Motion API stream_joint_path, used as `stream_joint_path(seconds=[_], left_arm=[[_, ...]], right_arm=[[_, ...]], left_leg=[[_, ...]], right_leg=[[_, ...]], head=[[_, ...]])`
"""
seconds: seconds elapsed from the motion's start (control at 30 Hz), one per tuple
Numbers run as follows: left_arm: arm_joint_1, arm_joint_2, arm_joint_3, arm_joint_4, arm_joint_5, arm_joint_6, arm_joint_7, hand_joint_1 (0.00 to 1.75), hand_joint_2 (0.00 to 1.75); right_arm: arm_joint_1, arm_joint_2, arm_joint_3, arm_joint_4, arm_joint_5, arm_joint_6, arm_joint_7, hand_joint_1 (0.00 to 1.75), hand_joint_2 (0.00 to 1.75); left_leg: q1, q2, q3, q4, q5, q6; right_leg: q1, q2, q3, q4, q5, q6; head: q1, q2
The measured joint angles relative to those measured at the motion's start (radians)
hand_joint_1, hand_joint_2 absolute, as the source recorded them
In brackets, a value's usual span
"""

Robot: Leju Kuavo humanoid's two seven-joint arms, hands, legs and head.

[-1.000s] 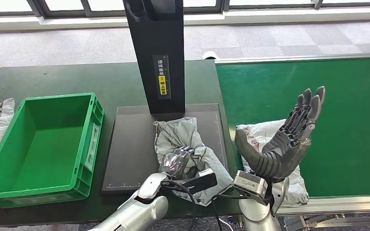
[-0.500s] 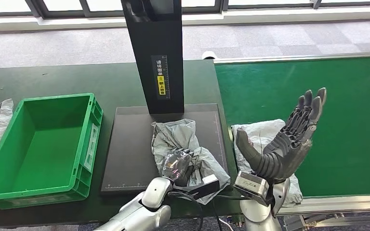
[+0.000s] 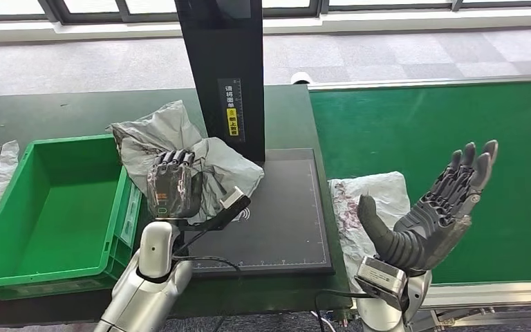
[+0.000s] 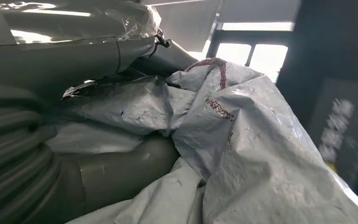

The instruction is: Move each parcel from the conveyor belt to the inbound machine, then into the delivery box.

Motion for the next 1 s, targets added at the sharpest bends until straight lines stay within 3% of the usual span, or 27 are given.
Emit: stream_joint_path(seconds=[0.1, 0.33, 0.57, 0.73, 0.87, 1.0], left_arm=[[0.013, 0.047, 0.007, -0.108, -0.002, 0.0, 0.062, 1.75, 1.75], [0.029, 0.122, 0.052, -0.283, -0.003, 0.0, 0.076, 1.75, 1.75], [0.034, 0.129, 0.175, -0.29, -0.003, 0.0, 0.074, 1.75, 1.75], [0.036, 0.129, 0.213, -0.288, -0.003, 0.0, 0.065, 1.75, 1.75], [0.036, 0.112, 0.286, -0.287, 0.028, 0.0, -0.042, 1.75, 1.75], [0.033, 0.063, 0.49, -0.281, 0.074, 0.0, -0.262, 1.75, 1.75]], right_arm=[[0.006, 0.0, -0.008, -0.01, -0.006, 0.0, 0.0, 0.0, 1.75], [0.019, 0.0, -0.022, -0.025, -0.009, 0.0, 0.0, 0.0, 1.75], [0.03, 0.0, -0.022, -0.037, -0.007, 0.0, 0.0, 0.0, 1.75], [0.034, 0.0, -0.022, -0.038, -0.007, 0.0, 0.0, 0.0, 1.75], [0.04, 0.0, -0.022, -0.039, -0.008, 0.0, 0.0, 0.0, 1.75], [0.054, 0.0, -0.023, -0.052, -0.013, 0.0, 0.0, 0.0, 1.75]], left_leg=[[0.0, 0.001, 0.0, 0.0, 0.0, 0.0], [0.0, 0.0, -0.001, 0.0, 0.0, 0.0], [0.0, 0.0, -0.001, 0.0, 0.0, 0.0], [0.0, 0.0, -0.001, 0.0, 0.0, 0.0], [0.0, 0.0, -0.001, 0.0, 0.0, 0.0], [0.0, 0.002, -0.001, 0.0, 0.0, 0.0]], right_leg=[[0.0, 0.001, -0.001, 0.0, 0.0, 0.0], [0.0, 0.0, -0.001, 0.0, 0.0, 0.0], [0.0, 0.0, -0.001, 0.0, 0.0, 0.0], [0.0, 0.0, -0.001, 0.0, 0.0, 0.0], [0.0, 0.0, -0.001, 0.0, 0.0, 0.0], [0.0, 0.001, -0.002, 0.0, 0.0, 0.0]], head=[[0.0, 0.0], [0.0, 0.0], [0.0, 0.0], [0.0, 0.0], [0.0, 0.0], [0.0, 0.0]])
